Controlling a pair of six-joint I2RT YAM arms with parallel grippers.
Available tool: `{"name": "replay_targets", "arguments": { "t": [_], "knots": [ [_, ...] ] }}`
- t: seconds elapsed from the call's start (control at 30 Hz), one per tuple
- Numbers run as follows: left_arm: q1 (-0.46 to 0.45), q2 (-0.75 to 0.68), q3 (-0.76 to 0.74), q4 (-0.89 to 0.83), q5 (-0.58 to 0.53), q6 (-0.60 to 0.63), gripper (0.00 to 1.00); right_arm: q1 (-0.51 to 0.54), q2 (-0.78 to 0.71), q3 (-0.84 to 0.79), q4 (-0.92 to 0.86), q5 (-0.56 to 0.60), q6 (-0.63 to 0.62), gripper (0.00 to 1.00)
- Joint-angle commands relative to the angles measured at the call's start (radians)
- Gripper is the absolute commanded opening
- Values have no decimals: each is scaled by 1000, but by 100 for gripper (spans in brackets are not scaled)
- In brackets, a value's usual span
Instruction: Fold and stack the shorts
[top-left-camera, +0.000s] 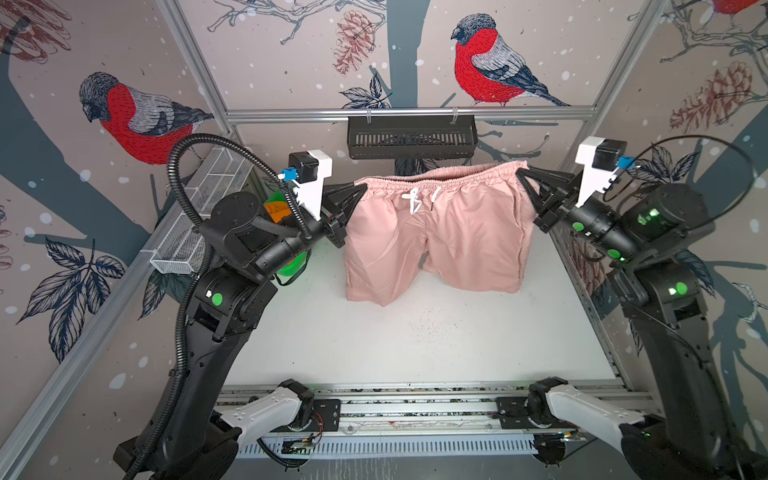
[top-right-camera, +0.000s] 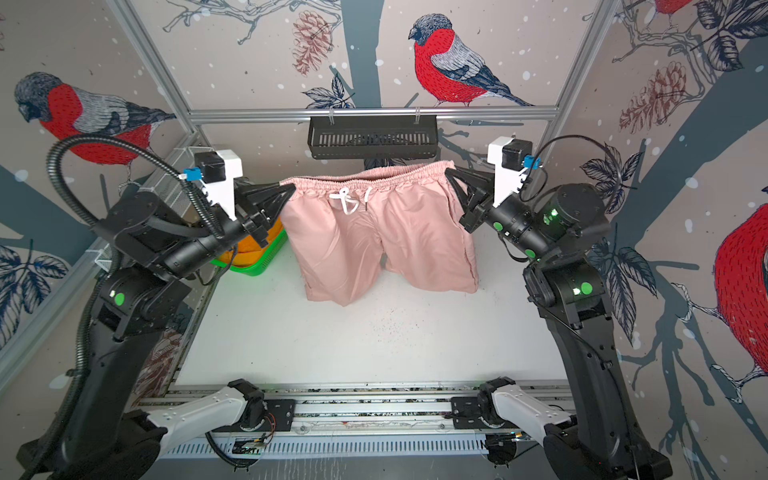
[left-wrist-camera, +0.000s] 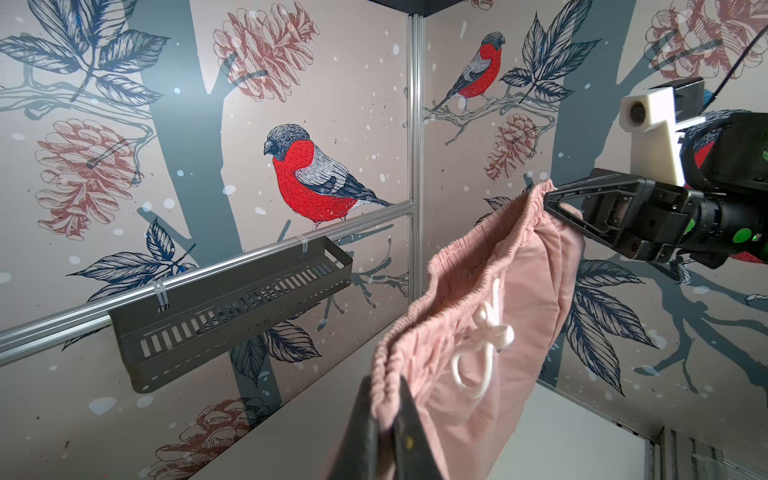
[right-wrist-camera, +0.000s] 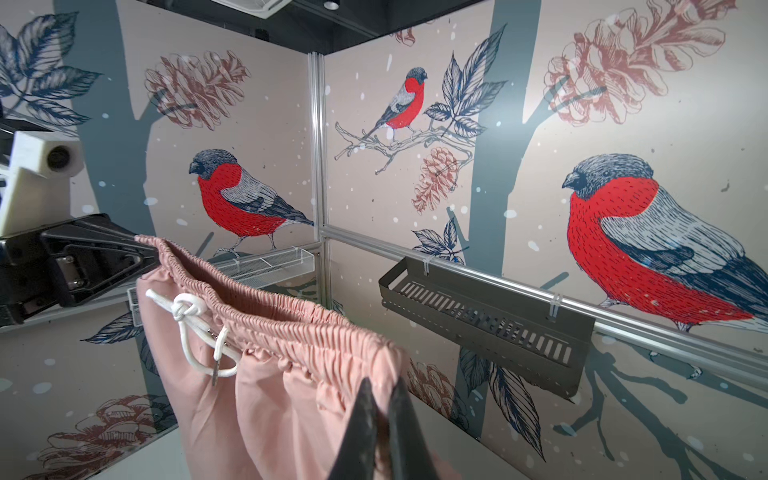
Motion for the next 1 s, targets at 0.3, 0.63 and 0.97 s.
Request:
{"name": "replay_targets", "arguments": {
  "t": [0.3, 0.63, 0.97],
  "knots": [
    [10, 177, -9, -4, -208, 64, 0, -91, 130, -225, 138, 60, -36, 0],
    [197, 407, -316, 417, -149, 75, 0, -182, 461, -445, 571, 7, -4, 0],
    [245, 743, -286, 671, -184, 87, 0, -206, 854, -341, 802, -91, 49, 0]
  ]
}}
